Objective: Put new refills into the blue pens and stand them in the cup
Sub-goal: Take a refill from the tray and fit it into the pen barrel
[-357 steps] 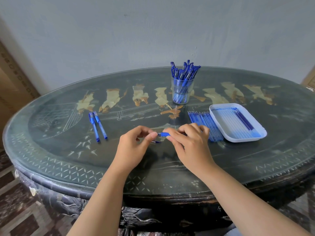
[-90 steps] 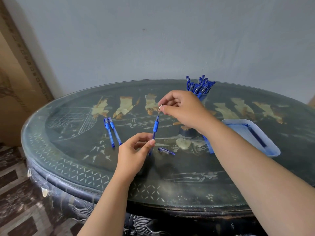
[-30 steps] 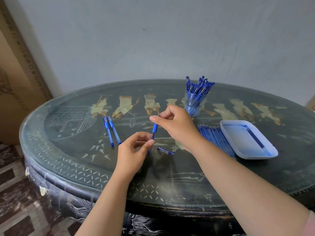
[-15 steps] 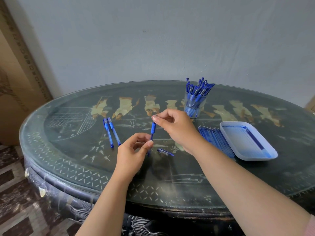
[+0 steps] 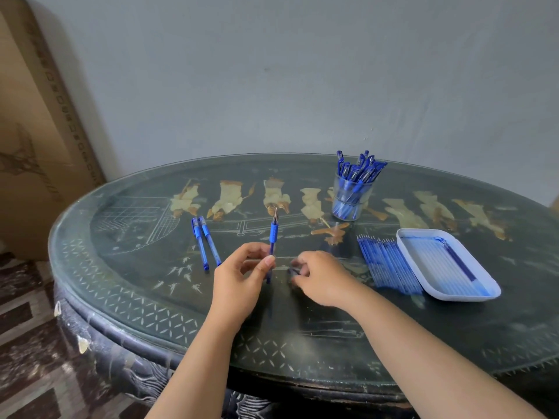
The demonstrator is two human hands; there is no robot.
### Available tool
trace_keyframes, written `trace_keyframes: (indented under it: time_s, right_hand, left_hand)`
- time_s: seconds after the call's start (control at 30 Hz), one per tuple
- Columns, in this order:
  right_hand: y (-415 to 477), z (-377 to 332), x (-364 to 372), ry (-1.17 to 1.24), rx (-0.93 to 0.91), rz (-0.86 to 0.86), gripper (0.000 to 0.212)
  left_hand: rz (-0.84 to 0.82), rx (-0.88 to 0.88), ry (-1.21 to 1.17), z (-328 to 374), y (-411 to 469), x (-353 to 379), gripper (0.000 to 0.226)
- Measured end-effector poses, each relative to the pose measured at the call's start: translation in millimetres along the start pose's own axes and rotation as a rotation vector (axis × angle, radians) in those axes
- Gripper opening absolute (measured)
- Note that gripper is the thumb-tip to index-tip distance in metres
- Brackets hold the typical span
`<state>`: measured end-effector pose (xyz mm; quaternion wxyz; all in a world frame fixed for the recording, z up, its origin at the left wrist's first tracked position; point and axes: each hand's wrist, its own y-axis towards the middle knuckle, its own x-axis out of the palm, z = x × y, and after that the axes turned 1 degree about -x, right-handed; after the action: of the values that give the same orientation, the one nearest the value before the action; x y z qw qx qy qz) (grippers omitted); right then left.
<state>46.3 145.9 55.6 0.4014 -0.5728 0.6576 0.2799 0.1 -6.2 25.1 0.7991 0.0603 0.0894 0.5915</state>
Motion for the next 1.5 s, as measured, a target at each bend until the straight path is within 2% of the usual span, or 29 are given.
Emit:
trace_keyframes:
  time_s: [0.03, 0.17, 0.27, 0.37, 0.57, 0.83, 1.0, 1.23, 1.5]
  right_hand:
    - [2, 0, -3, 0.107, 0.016, 0.05, 0.022]
    - [7, -14, -29, 0.791, 0.05, 0.317, 0.011]
    - [9, -31, -49, 0.961, -0.049, 0.438, 0.015]
    - [11, -43, -58, 0.91, -0.115, 0.494, 0.018]
    - [15, -46, -56, 0.667, -0.124, 0.398, 0.022]
    - [17, -46, -57, 0.637, -0.142, 0.376, 0.022]
    - [16, -45, -47, 0.578, -0.149, 0.287, 0.021]
    - [12, -45, -31, 0.567, -0.157, 0.363, 0.019]
    - [12, -51, -29, 0.528, -0.166, 0.366, 0.02]
  left_hand:
    - [-0.001, -0.004, -0.005, 0, 0, 0, 0.014]
    - [-0.003, -0.028, -0.01, -2, 1, 0, 0.02]
    - [-0.015, -0.036, 0.003, -4, 2, 0, 0.025]
    - [-0.019, -0.027, 0.011, -4, 2, 0, 0.026]
    - [-0.014, -0.019, 0.019, -4, 2, 1, 0.025]
    - [-0.008, -0.02, 0.02, -4, 2, 0, 0.021]
    - [0.004, -0.024, -0.001, -5, 2, 0, 0.027]
    - [0.007, -0.01, 0.018, -5, 1, 0, 0.023]
    - [0.006, -0.002, 0.008, -1, 0, 0, 0.017]
